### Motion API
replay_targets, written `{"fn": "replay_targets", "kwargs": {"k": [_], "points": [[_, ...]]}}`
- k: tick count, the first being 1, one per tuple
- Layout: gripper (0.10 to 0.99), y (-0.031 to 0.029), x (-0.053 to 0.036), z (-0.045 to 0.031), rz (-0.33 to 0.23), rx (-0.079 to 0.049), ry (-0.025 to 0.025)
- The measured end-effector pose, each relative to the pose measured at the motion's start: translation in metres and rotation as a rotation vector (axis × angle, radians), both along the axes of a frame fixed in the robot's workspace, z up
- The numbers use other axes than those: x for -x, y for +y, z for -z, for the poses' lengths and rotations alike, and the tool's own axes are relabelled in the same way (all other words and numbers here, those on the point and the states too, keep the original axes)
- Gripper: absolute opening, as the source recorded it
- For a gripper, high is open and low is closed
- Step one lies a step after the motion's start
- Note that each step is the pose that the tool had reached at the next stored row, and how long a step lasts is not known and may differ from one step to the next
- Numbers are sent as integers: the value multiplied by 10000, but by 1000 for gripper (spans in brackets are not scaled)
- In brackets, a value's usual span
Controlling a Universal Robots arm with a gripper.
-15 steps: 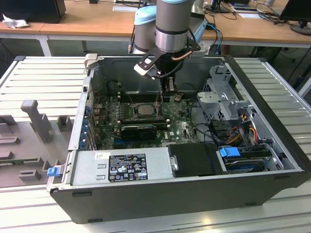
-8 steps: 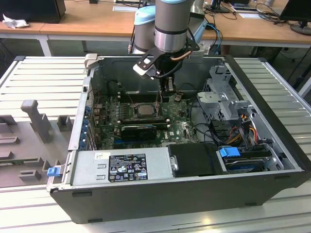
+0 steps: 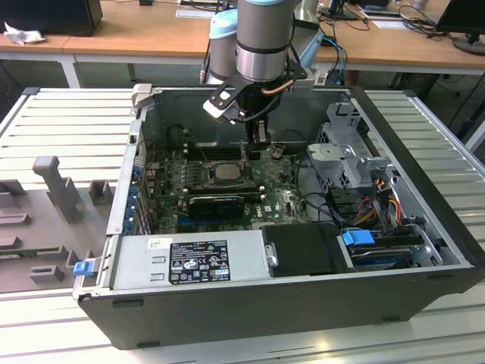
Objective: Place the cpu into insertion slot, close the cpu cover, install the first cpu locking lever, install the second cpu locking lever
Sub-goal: 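Close the cpu cover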
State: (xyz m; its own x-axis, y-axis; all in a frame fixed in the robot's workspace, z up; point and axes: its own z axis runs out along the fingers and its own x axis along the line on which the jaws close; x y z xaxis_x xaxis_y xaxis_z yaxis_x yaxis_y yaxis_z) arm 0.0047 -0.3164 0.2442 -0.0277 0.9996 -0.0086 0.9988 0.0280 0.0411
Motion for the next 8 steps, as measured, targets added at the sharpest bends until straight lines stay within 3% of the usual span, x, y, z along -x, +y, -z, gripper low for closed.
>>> {"fn": "replay_targets", "kwargs": {"k": [3,6,8], "points": [[106,1,45,7,0,-4,-2],[106,0,82,60,0,-1,-1],[106,0,170,138,1,-1,0]]}}
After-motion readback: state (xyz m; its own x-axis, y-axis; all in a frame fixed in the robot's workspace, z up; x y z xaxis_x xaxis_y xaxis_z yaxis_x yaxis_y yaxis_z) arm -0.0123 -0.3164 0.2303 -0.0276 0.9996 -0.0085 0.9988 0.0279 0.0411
